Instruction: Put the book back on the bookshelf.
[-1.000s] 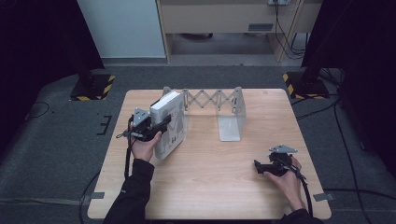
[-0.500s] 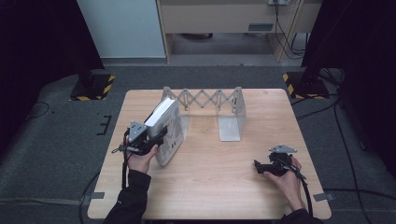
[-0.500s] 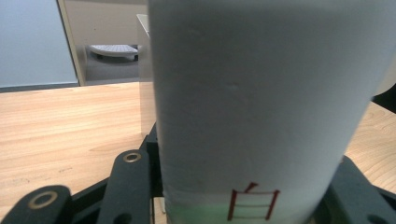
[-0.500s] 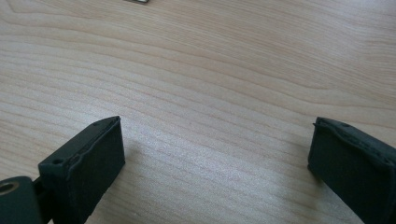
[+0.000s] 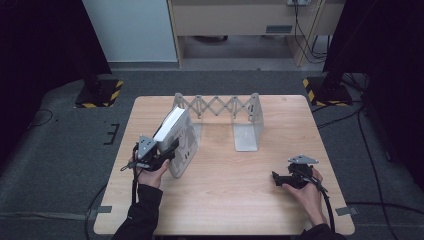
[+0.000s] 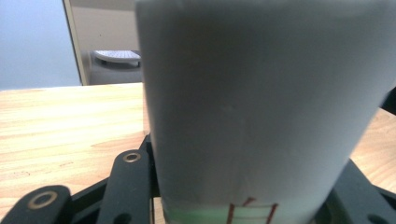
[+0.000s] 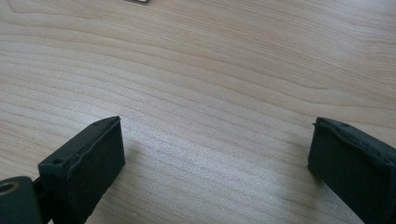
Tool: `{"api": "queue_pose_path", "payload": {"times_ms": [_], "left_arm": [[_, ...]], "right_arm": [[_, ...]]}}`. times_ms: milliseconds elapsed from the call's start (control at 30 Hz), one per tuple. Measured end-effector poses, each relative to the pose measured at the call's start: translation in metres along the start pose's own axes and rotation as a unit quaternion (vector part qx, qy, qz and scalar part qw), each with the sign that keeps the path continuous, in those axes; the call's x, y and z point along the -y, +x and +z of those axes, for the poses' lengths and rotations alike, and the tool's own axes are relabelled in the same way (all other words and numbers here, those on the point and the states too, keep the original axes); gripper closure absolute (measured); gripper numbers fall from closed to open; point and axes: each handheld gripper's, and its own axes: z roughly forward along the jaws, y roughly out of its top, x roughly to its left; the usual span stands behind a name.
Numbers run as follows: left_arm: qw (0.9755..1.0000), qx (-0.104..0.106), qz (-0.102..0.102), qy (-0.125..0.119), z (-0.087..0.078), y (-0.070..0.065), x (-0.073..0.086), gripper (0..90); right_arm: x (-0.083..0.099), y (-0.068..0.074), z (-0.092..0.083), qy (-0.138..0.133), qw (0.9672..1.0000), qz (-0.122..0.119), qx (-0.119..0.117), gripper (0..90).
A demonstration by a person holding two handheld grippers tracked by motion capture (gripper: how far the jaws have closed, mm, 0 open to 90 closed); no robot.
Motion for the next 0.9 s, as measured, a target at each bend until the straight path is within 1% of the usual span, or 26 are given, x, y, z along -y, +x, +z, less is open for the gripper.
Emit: {"api": "queue_pose_path", "payload": {"times_ms": [33,167,267,300,367,533,767,900], "left_arm": [[1.0,-0.003,-0.001,-0.005,0.001,-0.001,0.001,50.8],[1.0,-0.005,0.002,-0.008,0.003,-0.003,0.001,50.8],[0.9999,-0.013,0.003,-0.011,0.006,-0.005,0.001,51.0],[0.9999,-0.013,0.003,-0.011,0.006,-0.005,0.001,51.1],[0.9997,-0.023,0.009,-0.009,0.009,-0.007,-0.002,51.1],[0.9996,-0.026,0.013,-0.005,0.015,-0.009,-0.006,51.3],[0.9996,-0.028,0.009,-0.004,0.016,-0.006,-0.008,51.5],[0.9991,-0.038,0.02,-0.006,0.015,-0.007,-0.011,51.5]], "right_arm": [[0.0,0.0,0.0,0.0,1.0,0.0,0.0,4.0],[0.0,0.0,0.0,0.0,1.0,-0.001,0.001,3.8],[0.0,0.0,0.001,0.0,1.0,0.002,0.003,3.6],[0.0,0.0,0.001,0.0,1.0,0.002,0.003,3.6],[0.0,0.0,0.001,0.0,1.0,0.002,0.003,3.6],[0.0,0.0,0.001,0.0,1.0,0.002,0.003,3.6],[-0.001,0.0,0.001,-0.001,1.0,0.003,0.003,3.4],[-0.001,0.0,0.001,-0.001,1.0,0.003,0.003,3.4]]}}
